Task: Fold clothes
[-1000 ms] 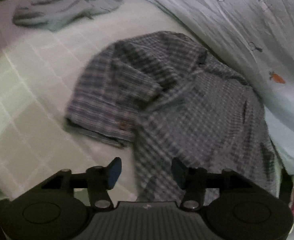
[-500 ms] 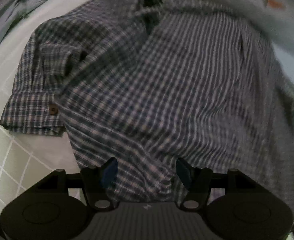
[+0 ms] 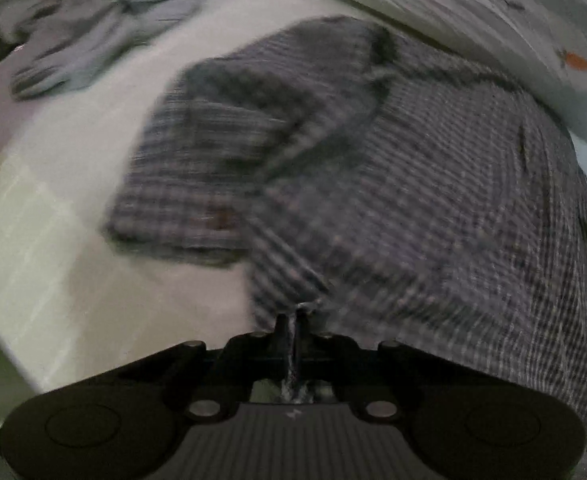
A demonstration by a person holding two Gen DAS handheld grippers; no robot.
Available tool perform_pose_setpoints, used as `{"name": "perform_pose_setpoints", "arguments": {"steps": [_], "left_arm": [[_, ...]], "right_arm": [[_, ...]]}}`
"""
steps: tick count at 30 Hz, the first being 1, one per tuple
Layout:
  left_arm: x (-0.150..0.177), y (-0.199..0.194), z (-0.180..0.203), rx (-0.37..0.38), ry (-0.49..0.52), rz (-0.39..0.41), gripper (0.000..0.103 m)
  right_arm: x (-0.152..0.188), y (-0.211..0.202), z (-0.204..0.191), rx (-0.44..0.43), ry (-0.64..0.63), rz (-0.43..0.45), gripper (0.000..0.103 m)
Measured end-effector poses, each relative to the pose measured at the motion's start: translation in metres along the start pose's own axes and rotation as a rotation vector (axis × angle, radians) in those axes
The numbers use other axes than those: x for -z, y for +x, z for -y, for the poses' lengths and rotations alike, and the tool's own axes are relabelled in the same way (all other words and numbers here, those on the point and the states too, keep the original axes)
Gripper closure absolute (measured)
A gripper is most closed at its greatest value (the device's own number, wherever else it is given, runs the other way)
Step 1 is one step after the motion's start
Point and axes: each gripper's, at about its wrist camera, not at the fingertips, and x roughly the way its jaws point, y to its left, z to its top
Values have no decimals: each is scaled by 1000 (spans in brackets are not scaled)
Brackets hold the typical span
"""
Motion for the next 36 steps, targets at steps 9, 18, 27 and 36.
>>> {"name": "perform_pose_setpoints", "arguments": {"steps": [9, 18, 27, 36], "left_arm": [[18, -17, -89, -50, -226, 12, 101], [11, -34, -57, -111, -93, 72, 60], [8, -53, 31, -8, 218, 155, 25], [43, -15, 129, 126, 445, 57, 25]], "right_arm": [[20, -10, -24, 10, 19, -73, 103], [22, -2, -40, 49, -28, -103, 101], [7, 9, -42, 55, -38, -27, 39], [-21, 33, -21, 56, 36, 28, 0]]}}
